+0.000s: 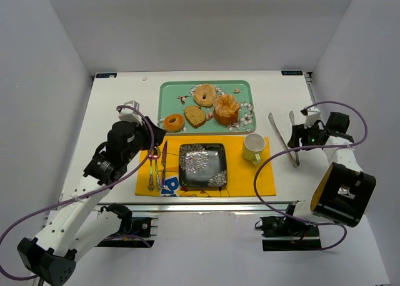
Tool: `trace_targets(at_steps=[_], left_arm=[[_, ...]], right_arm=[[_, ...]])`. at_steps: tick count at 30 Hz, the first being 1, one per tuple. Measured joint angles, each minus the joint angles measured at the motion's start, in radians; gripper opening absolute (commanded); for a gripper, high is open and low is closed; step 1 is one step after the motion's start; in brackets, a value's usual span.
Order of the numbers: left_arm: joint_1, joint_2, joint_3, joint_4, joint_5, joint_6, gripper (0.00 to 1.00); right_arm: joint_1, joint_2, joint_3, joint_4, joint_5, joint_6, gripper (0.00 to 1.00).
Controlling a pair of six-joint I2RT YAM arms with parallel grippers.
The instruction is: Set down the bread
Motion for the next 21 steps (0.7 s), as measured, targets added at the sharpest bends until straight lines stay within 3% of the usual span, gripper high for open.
trace_targets(at_steps=[1,2,4,12,21], left_arm=[[0.000,-0.004,-0.005,0.000,0.003,0.000,0.74],[0.000,-0.008,-0.010,0.001,0.005,-0.003,0.80],[0.000,-0.010,-0.012,-0.001,0.011,-0.008,0.85],[0.000,-0.006,-0.012,-0.001,0.013,-0.013,0.87],[0.000,0.010,-0.008,-0.027,0.013,-0.012,0.88]], right_arm=[[0.000,0.000,-0.021,0.003,0.001,-0.003,0.83],[0.000,0.001,-0.040,0.006,0.004,-0.013,0.89],[0.005,0.001,-0.065,0.016,0.016,-0.026,0.89],[0.043,0.033,-0.119,0.106,0.095,-0.054,0.89],[0.133,0.181,-0.127,0.252,0.216,0.017,0.89]])
